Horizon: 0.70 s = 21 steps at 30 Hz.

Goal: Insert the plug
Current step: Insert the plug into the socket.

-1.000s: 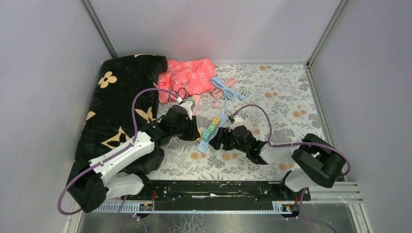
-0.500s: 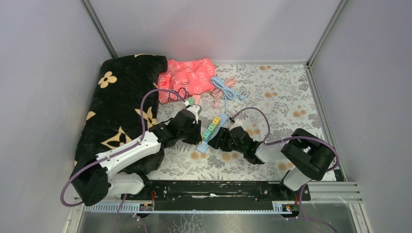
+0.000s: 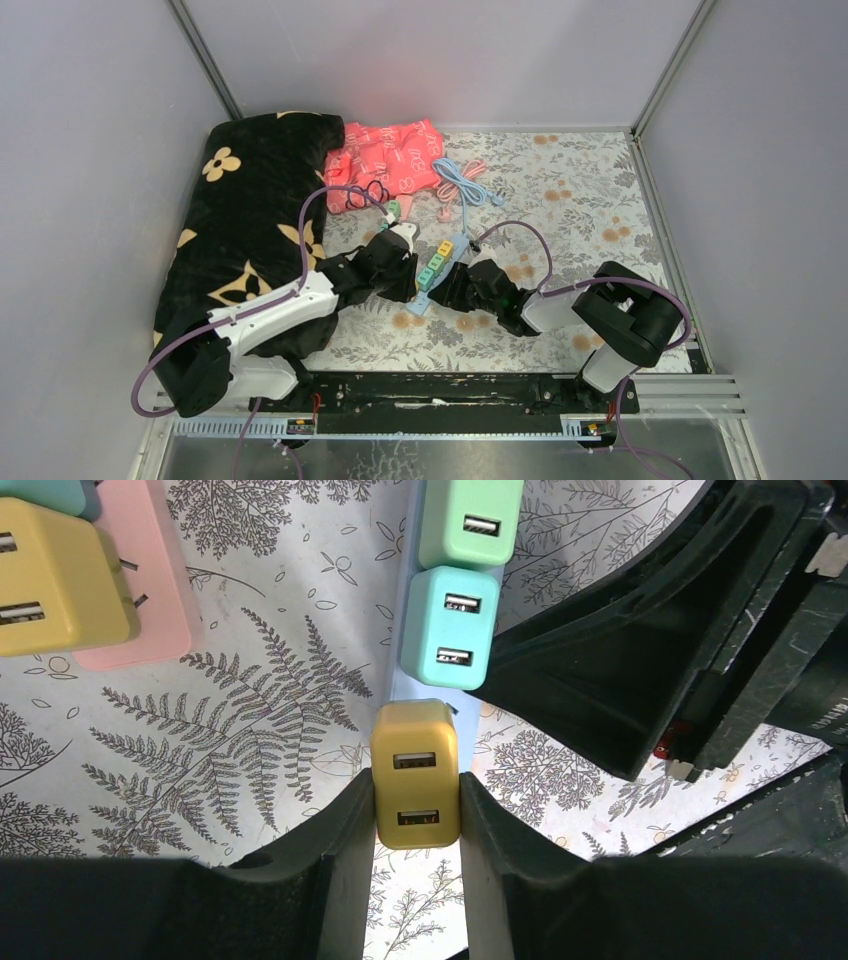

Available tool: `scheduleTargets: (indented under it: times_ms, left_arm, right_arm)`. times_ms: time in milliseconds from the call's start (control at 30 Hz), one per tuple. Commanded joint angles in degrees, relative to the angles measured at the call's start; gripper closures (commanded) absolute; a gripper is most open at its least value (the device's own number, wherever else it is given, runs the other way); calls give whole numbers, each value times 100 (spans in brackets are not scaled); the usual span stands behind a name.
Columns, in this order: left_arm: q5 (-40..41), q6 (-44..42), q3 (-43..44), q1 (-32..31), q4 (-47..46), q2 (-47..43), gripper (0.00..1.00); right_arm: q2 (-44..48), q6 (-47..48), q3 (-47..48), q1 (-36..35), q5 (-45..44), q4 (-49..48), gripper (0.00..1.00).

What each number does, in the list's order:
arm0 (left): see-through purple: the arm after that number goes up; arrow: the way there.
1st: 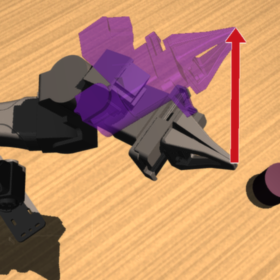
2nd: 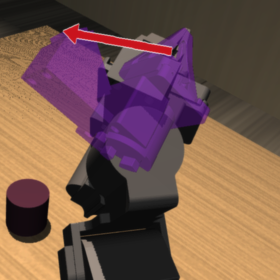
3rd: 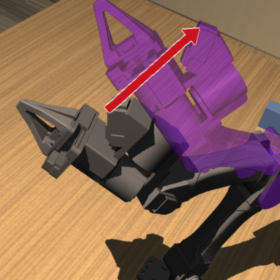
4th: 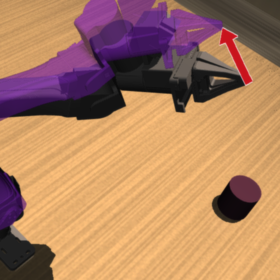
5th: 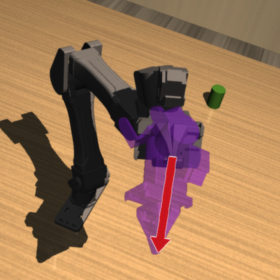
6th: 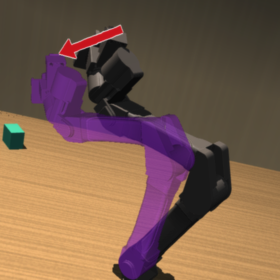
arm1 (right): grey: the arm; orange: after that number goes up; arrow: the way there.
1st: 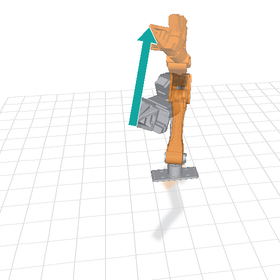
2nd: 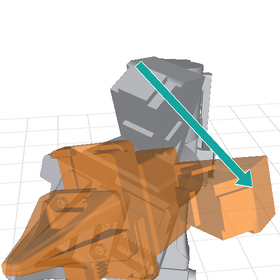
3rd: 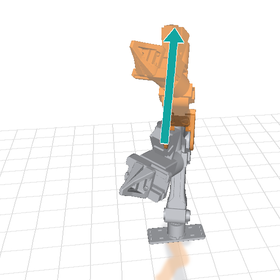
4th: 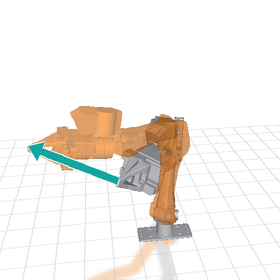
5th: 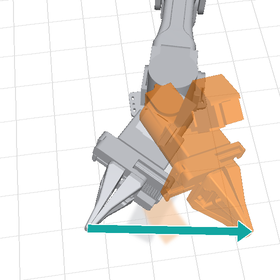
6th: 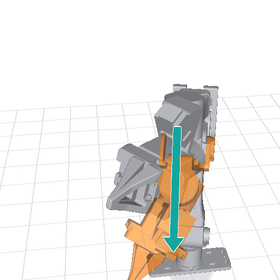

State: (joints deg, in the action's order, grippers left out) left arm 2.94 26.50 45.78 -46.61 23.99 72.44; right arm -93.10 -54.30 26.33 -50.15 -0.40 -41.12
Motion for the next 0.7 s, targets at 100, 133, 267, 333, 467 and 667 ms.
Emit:
scheduleTargets:
  times_ms: [100, 133, 267, 333, 467, 667]
  left_arm:
    - [179, -82, -78, -89, -363, 141, 100]
    - [185, -83, -78, -92, -374, 156, 100]
    - [223, -90, -81, -122, -461, 178, 100]
    - [277, -109, -79, -129, -474, 186, 100]
    - [349, -172, -56, -144, -518, 192, 100]
    - [443, -246, -92, -186, -618, 262, 100]
  right_arm:
    - [-92, 139, 157, -82, -188, 436, 62]
    - [-99, 147, 162, -83, -184, 437, 62]
    - [-132, 172, 199, -93, -156, 443, 62]
    - [-147, 191, 206, -96, -137, 447, 62]
    - [-155, 209, 216, -100, -125, 446, 63]
    - [-166, 207, 230, -103, -101, 439, 63]
